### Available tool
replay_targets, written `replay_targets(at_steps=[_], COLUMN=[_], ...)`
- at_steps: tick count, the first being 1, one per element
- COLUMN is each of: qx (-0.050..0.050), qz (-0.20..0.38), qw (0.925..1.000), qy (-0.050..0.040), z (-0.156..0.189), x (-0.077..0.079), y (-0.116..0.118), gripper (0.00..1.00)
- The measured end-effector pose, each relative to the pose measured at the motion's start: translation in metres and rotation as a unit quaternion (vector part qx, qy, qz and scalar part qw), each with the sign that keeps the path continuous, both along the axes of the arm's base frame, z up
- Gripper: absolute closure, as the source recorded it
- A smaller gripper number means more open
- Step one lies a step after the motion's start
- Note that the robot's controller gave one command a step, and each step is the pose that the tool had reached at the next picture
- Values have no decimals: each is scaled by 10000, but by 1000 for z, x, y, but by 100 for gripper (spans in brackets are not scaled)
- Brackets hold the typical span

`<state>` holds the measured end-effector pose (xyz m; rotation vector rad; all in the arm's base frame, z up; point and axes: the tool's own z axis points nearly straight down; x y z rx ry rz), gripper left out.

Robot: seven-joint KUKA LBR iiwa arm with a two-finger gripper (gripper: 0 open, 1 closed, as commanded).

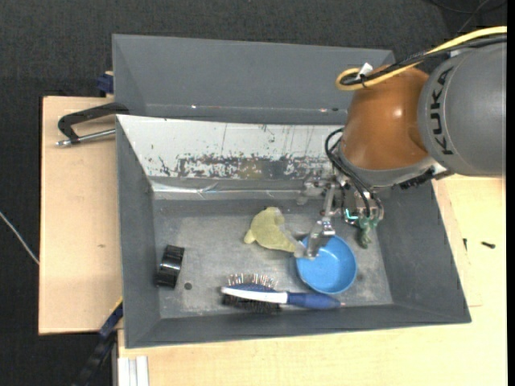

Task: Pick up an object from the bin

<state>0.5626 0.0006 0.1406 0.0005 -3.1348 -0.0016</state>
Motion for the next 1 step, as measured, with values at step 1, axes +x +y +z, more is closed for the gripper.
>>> replay_targets(at_steps=[1], qx=[5], qz=[-625], qw=[9980], qy=[-51], z=[-68], x=[22], y=[18], gripper=[0])
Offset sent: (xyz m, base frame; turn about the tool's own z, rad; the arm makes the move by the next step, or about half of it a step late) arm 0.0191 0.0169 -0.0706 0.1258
